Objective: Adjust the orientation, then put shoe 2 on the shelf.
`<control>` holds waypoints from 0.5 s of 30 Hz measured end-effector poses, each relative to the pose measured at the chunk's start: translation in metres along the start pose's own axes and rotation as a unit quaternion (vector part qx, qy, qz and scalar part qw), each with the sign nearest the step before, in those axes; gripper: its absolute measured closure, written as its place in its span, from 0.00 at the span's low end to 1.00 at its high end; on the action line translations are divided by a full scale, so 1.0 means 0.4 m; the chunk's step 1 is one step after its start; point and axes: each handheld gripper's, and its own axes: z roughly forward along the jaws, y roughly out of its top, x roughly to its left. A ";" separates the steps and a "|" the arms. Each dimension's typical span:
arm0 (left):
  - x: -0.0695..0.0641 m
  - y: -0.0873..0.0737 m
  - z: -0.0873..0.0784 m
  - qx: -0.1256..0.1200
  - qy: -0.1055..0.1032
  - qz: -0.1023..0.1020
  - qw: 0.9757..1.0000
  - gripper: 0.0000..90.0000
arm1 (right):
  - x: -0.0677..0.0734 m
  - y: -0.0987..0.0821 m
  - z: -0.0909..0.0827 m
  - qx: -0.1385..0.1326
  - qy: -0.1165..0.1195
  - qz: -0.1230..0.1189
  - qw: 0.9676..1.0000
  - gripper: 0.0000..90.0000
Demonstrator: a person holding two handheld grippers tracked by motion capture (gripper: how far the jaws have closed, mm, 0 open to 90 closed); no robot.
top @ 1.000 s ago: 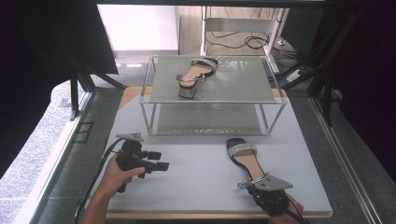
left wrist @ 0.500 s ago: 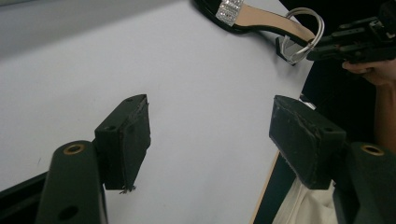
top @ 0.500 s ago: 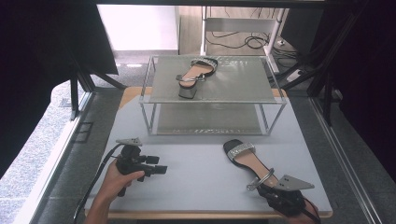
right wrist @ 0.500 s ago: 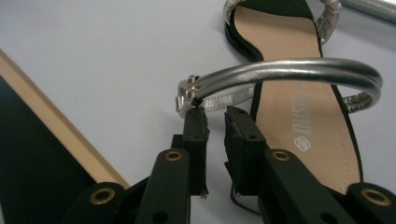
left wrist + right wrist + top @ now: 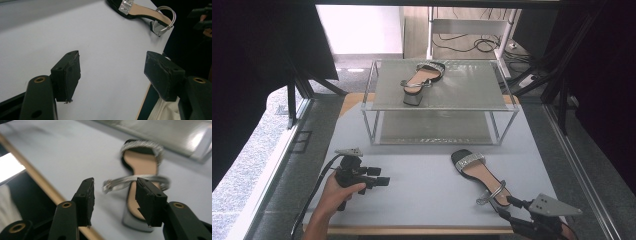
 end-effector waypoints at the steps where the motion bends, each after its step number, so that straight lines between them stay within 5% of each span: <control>1: 0.000 0.000 0.001 0.000 0.000 0.000 1.000 0.33 | -0.006 0.013 0.001 0.003 -0.006 0.000 1.000 0.52; 7: -0.005 -0.002 0.005 0.005 0.001 0.004 1.000 0.33 | -0.077 0.098 0.049 0.059 0.005 0.016 0.998 0.45; 15: -0.001 -0.001 0.012 0.008 -0.006 0.004 1.000 0.33 | -0.156 0.161 0.160 0.161 0.025 0.019 0.986 0.40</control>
